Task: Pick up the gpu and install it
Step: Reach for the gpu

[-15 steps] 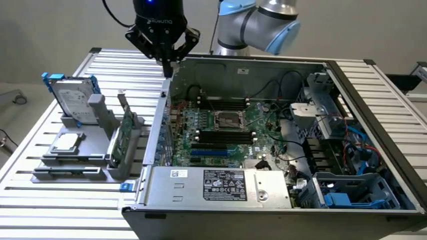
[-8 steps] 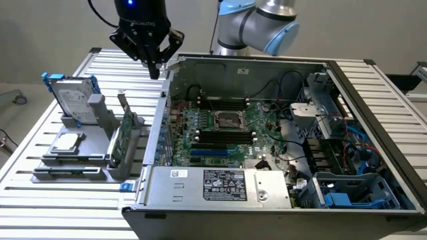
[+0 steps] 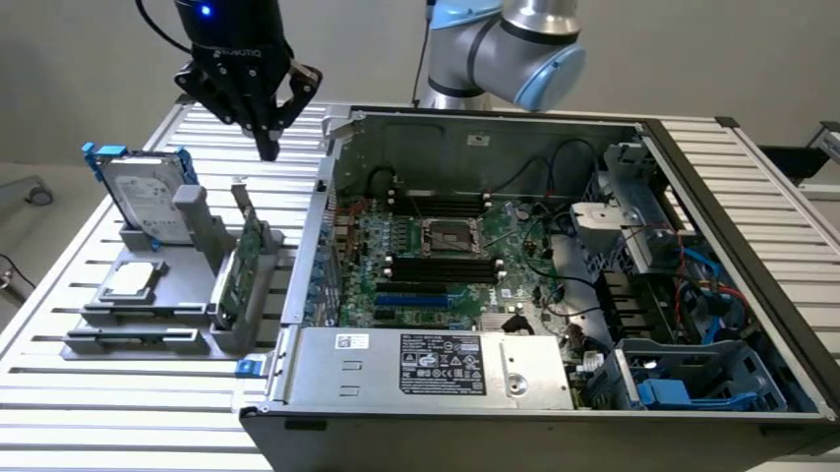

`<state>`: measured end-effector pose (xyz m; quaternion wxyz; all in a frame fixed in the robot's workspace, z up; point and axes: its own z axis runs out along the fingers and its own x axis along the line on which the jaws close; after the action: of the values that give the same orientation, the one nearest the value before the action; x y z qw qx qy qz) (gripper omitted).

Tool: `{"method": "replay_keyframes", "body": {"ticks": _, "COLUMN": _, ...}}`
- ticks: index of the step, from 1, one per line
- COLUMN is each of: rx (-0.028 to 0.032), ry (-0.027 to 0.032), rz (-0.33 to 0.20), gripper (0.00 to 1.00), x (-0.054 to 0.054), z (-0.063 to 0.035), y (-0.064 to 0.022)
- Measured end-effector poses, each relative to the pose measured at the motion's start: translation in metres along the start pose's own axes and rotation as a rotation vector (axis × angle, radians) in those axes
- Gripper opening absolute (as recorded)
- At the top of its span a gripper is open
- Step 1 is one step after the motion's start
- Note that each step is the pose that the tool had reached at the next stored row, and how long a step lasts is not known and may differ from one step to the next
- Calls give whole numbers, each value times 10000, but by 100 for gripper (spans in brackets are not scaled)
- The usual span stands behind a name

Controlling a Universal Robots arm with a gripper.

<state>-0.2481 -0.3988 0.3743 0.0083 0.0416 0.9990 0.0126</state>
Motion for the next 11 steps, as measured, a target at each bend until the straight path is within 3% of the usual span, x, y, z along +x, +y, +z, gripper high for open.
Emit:
{"method": "replay_keyframes", "body": {"ticks": 6, "rx": 126, "ry": -11, "rz": -3, "gripper": 11, "x": 273, "z": 33, "y": -24}}
{"method": "replay_keyframes", "body": {"ticks": 11, "rx": 305, "ry": -26, "rz": -6, "gripper": 11, "x": 500, "z": 52, "y": -43}}
